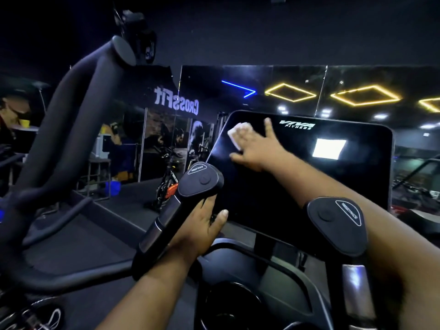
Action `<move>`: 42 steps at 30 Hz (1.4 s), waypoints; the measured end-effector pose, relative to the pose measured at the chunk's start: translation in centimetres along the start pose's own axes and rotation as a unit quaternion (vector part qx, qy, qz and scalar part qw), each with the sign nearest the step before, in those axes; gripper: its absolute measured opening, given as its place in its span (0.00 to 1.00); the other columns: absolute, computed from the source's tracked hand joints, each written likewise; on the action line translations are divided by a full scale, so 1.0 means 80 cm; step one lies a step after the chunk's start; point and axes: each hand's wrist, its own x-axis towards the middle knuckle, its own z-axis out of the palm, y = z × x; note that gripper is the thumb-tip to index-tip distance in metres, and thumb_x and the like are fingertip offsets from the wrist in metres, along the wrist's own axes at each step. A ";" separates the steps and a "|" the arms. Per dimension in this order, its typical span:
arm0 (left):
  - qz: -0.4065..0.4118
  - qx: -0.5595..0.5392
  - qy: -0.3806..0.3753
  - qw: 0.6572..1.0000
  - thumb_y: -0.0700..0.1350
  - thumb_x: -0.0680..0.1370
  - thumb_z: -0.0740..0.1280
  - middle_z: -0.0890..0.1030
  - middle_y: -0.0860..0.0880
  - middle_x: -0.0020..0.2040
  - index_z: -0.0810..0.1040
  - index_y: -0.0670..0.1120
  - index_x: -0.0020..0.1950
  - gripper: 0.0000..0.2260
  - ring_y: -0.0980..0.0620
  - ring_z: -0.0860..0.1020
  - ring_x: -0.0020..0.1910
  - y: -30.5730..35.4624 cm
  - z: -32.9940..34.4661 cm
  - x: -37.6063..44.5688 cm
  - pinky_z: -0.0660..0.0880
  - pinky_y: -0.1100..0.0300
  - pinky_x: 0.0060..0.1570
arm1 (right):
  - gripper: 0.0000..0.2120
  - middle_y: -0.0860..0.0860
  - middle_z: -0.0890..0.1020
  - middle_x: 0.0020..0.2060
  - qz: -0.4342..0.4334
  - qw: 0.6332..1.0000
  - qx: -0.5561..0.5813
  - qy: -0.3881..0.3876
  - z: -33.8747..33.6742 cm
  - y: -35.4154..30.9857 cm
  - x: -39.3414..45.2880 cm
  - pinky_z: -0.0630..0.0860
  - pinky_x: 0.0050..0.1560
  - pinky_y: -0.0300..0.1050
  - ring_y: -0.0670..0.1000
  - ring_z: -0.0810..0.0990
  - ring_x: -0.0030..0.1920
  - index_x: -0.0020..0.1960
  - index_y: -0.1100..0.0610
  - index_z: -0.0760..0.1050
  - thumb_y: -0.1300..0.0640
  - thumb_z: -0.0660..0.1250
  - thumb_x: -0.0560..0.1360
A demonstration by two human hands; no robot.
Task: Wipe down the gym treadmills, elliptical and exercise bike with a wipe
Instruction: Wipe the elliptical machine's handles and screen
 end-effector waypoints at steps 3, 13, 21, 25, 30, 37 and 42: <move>-0.011 0.012 -0.020 1.000 0.67 0.83 0.47 0.63 0.50 0.81 0.46 0.62 0.82 0.29 0.46 0.64 0.77 -0.005 0.001 0.000 0.64 0.44 0.75 | 0.39 0.51 0.46 0.83 0.119 0.992 0.014 0.026 0.001 0.045 -0.005 0.31 0.71 0.75 0.49 0.41 0.82 0.83 0.53 0.43 0.33 0.49 0.80; -0.050 0.028 -0.043 0.997 0.61 0.76 0.52 0.68 0.43 0.78 0.61 0.49 0.82 0.35 0.42 0.68 0.74 0.031 -0.016 0.017 0.57 0.53 0.70 | 0.36 0.48 0.43 0.82 -0.068 0.998 -0.002 -0.017 0.017 -0.053 -0.128 0.27 0.71 0.70 0.47 0.40 0.81 0.83 0.51 0.40 0.37 0.49 0.83; -0.043 0.050 -0.159 0.985 0.65 0.72 0.40 0.41 0.53 0.84 0.45 0.54 0.84 0.40 0.54 0.41 0.82 0.063 0.010 0.036 0.47 0.41 0.79 | 0.34 0.52 0.55 0.81 0.051 0.994 0.067 0.063 0.025 -0.018 -0.175 0.40 0.73 0.77 0.51 0.51 0.81 0.81 0.53 0.53 0.41 0.52 0.79; -0.033 0.066 -0.159 0.984 0.66 0.73 0.39 0.42 0.52 0.84 0.44 0.54 0.84 0.39 0.53 0.41 0.82 0.057 0.012 0.035 0.44 0.42 0.79 | 0.31 0.61 0.78 0.67 -0.071 0.973 0.171 0.139 0.072 -0.076 -0.219 0.38 0.79 0.57 0.63 0.76 0.68 0.68 0.64 0.77 0.52 0.56 0.70; -0.020 0.101 -0.163 0.981 0.65 0.74 0.38 0.42 0.52 0.84 0.44 0.52 0.84 0.39 0.53 0.41 0.83 0.057 0.006 0.034 0.46 0.41 0.79 | 0.28 0.50 0.65 0.78 0.025 0.990 0.120 0.070 0.071 0.006 -0.237 0.35 0.73 0.76 0.45 0.58 0.79 0.81 0.56 0.55 0.46 0.54 0.85; 0.028 0.095 -0.171 0.980 0.64 0.74 0.39 0.43 0.51 0.84 0.44 0.51 0.84 0.39 0.53 0.42 0.83 0.108 0.005 0.040 0.39 0.42 0.78 | 0.41 0.52 0.54 0.82 0.073 0.992 0.095 0.032 0.046 -0.026 -0.304 0.44 0.73 0.76 0.56 0.51 0.81 0.82 0.49 0.48 0.29 0.53 0.78; 0.063 0.078 -0.195 0.976 0.64 0.76 0.37 0.39 0.53 0.84 0.40 0.54 0.83 0.36 0.55 0.37 0.82 0.146 0.017 0.049 0.34 0.43 0.78 | 0.35 0.43 0.51 0.81 0.135 0.960 0.241 0.041 0.029 -0.038 -0.349 0.41 0.78 0.68 0.50 0.44 0.82 0.81 0.40 0.41 0.27 0.40 0.78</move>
